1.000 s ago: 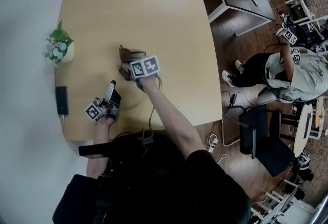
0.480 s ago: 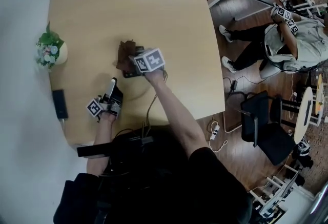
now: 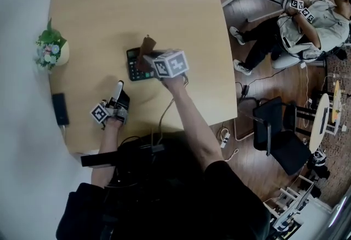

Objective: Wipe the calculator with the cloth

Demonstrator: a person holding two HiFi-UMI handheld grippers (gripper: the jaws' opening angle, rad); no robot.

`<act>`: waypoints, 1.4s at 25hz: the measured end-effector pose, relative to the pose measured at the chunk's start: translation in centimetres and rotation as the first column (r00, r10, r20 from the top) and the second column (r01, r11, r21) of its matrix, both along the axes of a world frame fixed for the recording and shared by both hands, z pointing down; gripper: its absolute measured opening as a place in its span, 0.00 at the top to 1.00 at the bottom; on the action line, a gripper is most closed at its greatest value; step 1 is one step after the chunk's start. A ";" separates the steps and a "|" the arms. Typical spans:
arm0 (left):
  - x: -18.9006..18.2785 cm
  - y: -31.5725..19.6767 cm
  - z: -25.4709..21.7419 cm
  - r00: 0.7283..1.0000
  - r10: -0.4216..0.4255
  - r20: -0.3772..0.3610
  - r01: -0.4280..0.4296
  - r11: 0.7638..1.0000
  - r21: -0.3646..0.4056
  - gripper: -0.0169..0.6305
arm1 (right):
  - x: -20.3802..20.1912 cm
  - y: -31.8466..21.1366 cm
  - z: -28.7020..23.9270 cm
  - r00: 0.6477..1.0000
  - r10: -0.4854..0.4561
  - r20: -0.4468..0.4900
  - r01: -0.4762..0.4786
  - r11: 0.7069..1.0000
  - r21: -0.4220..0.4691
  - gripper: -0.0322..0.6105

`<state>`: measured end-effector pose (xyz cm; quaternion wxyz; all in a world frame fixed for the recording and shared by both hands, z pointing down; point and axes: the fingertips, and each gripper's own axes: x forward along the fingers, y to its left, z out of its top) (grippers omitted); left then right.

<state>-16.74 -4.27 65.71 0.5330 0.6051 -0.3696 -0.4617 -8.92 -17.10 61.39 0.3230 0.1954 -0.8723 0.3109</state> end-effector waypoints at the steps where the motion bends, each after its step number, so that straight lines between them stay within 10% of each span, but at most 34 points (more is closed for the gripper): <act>1: 0.0 0.0 0.0 1.000 -0.001 -0.005 0.001 1.000 0.001 0.89 | -1.9 0.9 -0.5 0.998 -0.034 0.051 0.035 0.999 -0.025 0.88; 7: 0.0 0.1 0.2 1.000 -0.007 -0.007 0.007 1.000 0.008 0.89 | -6.5 2.0 3.7 0.985 -0.162 -0.059 0.162 0.987 -0.008 0.88; 25: -0.1 0.1 0.2 1.000 -0.002 0.008 0.002 1.000 -0.004 0.92 | 9.5 -3.3 4.9 0.958 0.061 -0.279 -0.043 0.997 0.070 0.88; 31: -0.1 0.2 0.0 1.000 -0.002 0.004 0.002 1.000 -0.006 0.92 | -2.1 1.1 -1.1 0.993 -0.080 0.081 0.082 0.996 -0.022 0.88; 35: 0.0 0.1 0.3 1.000 -0.009 0.008 0.010 1.000 -0.004 0.93 | -5.5 1.9 3.1 0.985 -0.172 -0.035 0.171 0.985 -0.025 0.88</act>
